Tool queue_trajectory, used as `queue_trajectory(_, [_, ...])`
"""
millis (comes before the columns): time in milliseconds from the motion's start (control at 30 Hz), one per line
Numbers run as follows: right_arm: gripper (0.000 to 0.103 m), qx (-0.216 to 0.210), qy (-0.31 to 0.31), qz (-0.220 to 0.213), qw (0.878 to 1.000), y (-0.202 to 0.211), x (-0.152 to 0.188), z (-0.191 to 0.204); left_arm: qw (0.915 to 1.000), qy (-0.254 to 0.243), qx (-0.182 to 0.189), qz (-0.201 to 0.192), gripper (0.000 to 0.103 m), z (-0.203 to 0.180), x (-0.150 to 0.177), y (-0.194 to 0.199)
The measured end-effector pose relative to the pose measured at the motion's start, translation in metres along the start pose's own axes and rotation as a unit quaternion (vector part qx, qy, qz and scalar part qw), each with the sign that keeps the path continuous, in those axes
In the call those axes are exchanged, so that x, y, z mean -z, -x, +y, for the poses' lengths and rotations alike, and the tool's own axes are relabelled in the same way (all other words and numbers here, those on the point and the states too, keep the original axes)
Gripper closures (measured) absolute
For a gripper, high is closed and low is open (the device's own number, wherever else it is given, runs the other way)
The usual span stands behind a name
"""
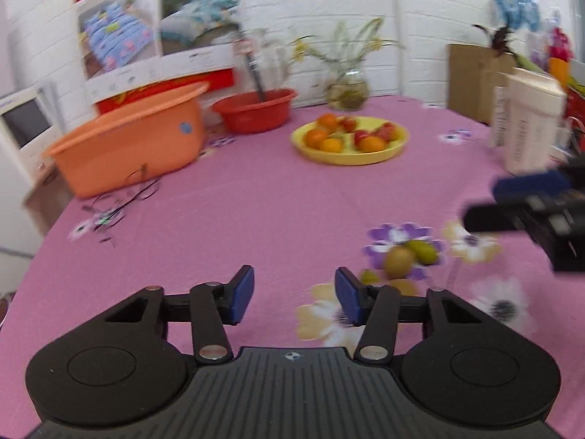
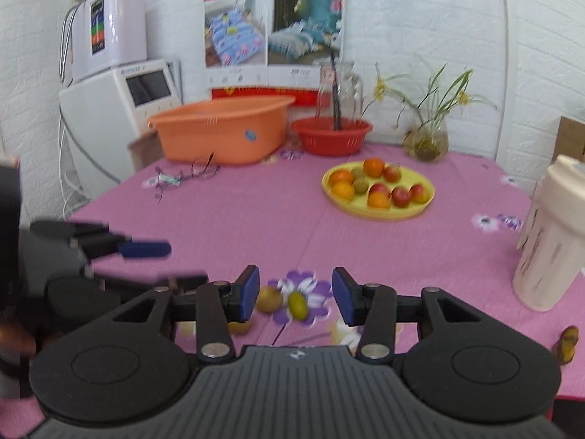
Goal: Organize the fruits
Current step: 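Move both grippers back over the plum pile, then grasp a yellow-green plum with the left gripper while the right gripper grasps a green plum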
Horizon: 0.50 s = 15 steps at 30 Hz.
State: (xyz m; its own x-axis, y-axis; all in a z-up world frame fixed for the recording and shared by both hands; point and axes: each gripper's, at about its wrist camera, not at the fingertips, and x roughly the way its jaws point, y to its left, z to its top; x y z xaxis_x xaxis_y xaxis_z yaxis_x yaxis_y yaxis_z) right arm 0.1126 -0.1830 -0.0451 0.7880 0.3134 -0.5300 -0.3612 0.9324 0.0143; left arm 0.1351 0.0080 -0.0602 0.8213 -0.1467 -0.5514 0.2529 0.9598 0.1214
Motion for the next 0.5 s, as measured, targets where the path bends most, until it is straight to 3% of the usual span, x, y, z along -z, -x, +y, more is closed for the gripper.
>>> queue_trajectory(100, [0.031,-0.004,0.025,0.023,0.999,-0.011,0.009,0.013,0.9995,0.031,-0.01,-0.001,0.061,0.017,0.001,0.001])
queue_trajectory(500, [0.033,-0.038,0.037,0.078,0.996,-0.047,0.021,0.036,0.9991,0.04,0.012,0.008,0.061,0.016,0.001,-0.003])
